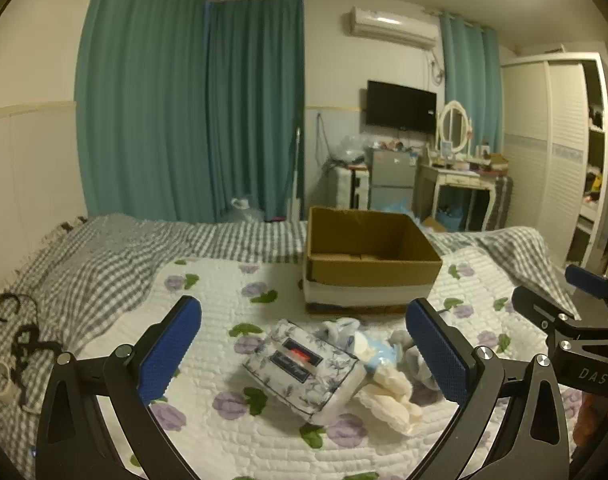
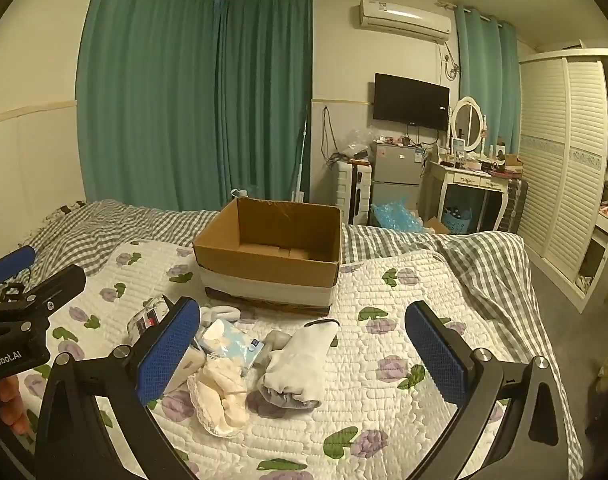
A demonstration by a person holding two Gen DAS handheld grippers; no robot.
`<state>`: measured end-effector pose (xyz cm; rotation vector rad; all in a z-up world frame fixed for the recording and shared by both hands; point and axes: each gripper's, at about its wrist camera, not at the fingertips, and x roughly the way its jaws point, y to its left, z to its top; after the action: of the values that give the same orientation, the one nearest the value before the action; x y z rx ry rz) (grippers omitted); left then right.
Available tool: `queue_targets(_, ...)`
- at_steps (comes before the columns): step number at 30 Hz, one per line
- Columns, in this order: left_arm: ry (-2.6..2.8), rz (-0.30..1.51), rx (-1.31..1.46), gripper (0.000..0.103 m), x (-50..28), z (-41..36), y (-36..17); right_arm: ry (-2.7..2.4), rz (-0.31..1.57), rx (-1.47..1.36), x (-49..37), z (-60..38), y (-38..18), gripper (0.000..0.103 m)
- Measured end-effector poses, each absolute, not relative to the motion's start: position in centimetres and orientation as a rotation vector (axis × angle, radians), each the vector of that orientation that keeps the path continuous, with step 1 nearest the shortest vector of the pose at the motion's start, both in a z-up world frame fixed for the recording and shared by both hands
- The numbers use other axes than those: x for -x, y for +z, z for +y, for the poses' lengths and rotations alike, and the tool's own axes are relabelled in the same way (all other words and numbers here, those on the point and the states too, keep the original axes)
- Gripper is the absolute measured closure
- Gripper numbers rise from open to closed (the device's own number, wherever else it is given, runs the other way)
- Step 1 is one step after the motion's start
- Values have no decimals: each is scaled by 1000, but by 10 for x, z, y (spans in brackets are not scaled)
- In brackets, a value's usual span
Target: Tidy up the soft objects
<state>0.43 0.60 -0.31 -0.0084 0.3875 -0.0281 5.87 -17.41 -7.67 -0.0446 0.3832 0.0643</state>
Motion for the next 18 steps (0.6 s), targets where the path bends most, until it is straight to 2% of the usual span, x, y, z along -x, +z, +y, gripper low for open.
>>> queue_targets(18, -22, 388, 16, 0, -1, 6, 0, 66, 385, 45, -59, -174, -76, 0)
